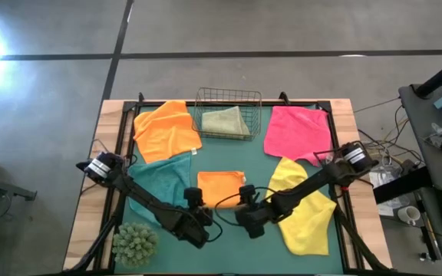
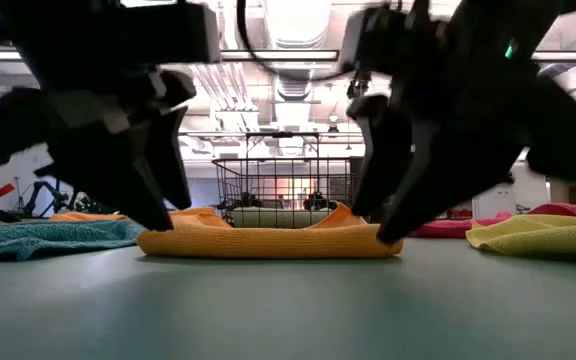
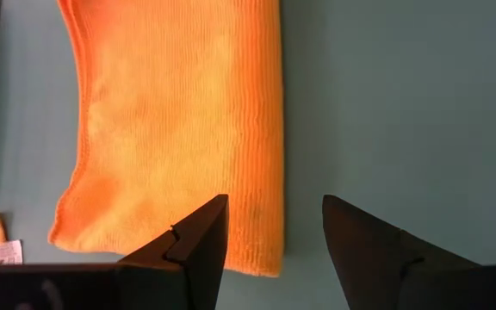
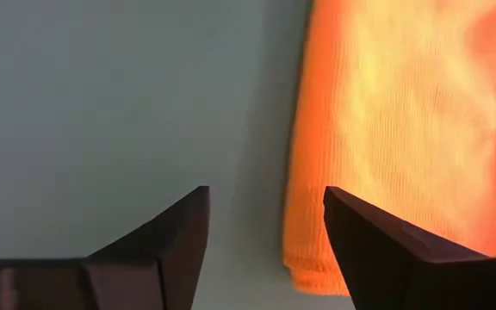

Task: Fold microfiber towels
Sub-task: Put the orange microfiber cloth into the wire basket

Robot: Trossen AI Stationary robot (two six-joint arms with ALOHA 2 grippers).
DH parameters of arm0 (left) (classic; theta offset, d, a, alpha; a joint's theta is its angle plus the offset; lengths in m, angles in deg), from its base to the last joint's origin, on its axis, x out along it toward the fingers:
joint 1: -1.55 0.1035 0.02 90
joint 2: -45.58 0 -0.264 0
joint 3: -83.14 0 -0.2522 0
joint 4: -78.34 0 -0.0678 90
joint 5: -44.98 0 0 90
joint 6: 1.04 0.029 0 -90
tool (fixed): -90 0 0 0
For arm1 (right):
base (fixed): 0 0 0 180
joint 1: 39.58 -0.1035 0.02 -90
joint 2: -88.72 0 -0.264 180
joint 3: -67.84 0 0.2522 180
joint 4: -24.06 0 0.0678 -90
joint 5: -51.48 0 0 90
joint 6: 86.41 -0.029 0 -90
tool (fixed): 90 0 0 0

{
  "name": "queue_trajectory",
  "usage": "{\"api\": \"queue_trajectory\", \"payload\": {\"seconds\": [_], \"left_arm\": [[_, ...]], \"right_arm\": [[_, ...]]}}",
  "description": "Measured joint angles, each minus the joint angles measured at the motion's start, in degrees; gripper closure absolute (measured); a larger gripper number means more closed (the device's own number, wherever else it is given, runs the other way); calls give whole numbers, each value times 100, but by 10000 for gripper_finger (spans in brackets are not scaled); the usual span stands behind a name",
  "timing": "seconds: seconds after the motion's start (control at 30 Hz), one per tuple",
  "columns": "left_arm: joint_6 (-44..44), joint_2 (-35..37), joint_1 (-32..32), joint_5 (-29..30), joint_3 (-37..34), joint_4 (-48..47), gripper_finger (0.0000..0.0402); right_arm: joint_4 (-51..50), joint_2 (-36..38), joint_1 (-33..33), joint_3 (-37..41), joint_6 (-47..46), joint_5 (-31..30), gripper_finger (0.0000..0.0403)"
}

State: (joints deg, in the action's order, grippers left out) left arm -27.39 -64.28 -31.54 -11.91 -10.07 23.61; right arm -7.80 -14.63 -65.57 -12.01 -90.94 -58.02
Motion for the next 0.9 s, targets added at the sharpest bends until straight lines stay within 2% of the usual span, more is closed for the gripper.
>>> {"api": "queue_trajectory", "payload": {"seconds": [0.33,0.53,0.7,0.8,0.9], "left_arm": [[21,0,90,0,-367,56,228],[17,17,273,3,-666,503,228],[19,17,496,4,-668,511,241],[166,15,594,0,-674,513,274],[557,7,654,-17,-685,646,325]], "right_arm": [[-178,-157,394,4,-291,-7,184],[-236,-173,500,9,-297,27,194],[-245,-177,541,13,-295,42,252],[-260,-177,575,13,-362,41,301],[-263,-177,599,13,-509,41,350]]}}
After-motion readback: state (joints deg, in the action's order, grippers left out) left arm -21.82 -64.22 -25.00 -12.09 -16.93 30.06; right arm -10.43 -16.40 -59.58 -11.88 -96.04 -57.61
